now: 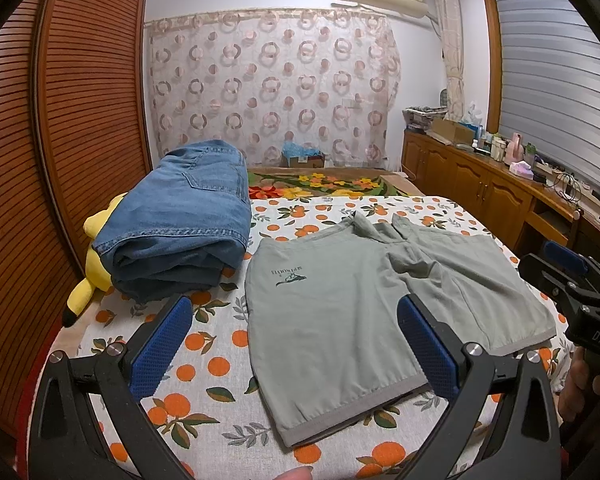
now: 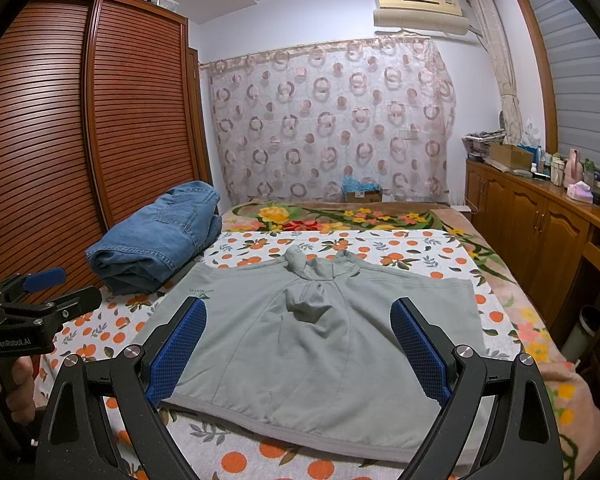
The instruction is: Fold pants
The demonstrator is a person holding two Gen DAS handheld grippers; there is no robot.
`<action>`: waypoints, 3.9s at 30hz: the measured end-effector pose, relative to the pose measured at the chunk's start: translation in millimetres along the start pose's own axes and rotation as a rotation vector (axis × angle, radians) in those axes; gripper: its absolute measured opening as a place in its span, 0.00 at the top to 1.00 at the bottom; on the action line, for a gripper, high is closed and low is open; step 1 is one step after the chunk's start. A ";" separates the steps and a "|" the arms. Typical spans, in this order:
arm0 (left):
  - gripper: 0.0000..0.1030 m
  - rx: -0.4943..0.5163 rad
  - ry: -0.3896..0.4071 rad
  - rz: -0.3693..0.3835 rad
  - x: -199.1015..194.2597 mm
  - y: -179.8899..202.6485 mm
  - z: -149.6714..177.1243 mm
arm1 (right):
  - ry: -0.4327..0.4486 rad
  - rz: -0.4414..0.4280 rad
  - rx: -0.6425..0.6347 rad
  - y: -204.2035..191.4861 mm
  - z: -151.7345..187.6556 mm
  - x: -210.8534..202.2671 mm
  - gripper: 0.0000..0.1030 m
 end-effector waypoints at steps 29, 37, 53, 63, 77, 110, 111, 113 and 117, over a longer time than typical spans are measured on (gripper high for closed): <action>0.00 0.038 -0.205 0.059 59.6 -10.5 37.5 | -0.108 0.022 -0.005 6.0 16.0 26.8 0.09; 0.07 0.049 -0.254 0.107 57.7 -19.8 45.5 | -0.140 0.036 -0.009 8.4 17.2 24.9 0.09; 0.56 0.044 -0.374 0.196 68.7 -26.3 74.9 | -0.197 0.047 -0.003 19.4 32.0 6.3 0.09; 0.85 0.069 -0.370 0.211 70.6 -21.3 74.4 | -0.213 0.064 0.041 32.2 36.0 -9.0 0.09; 0.96 0.107 -0.300 0.337 60.3 14.4 27.5 | -0.205 0.039 0.027 39.8 34.8 -17.4 0.10; 0.96 0.306 -0.228 0.516 71.4 163.2 -53.5 | -0.218 0.038 0.064 50.7 25.6 -21.8 0.74; 0.96 0.298 -0.221 0.509 71.7 161.4 -55.1 | -0.220 0.037 0.064 50.2 26.1 -21.0 0.74; 0.95 0.303 -0.225 0.473 75.2 156.7 -55.3 | -0.221 0.027 0.068 51.1 25.8 -19.5 0.74; 0.71 0.280 -0.224 0.452 78.5 143.7 -55.5 | -0.227 0.015 0.074 50.7 24.8 -15.0 0.74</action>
Point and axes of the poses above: each gripper's, at about its wrist camera, not at the fingertips, and x roughly the way its jaws point, y to its right, z to its underside, the point moved 6 cm from there along x, roughly the way its jaws point, and after that the axes turned 10 degrees about -y, right-handed, at the moved point
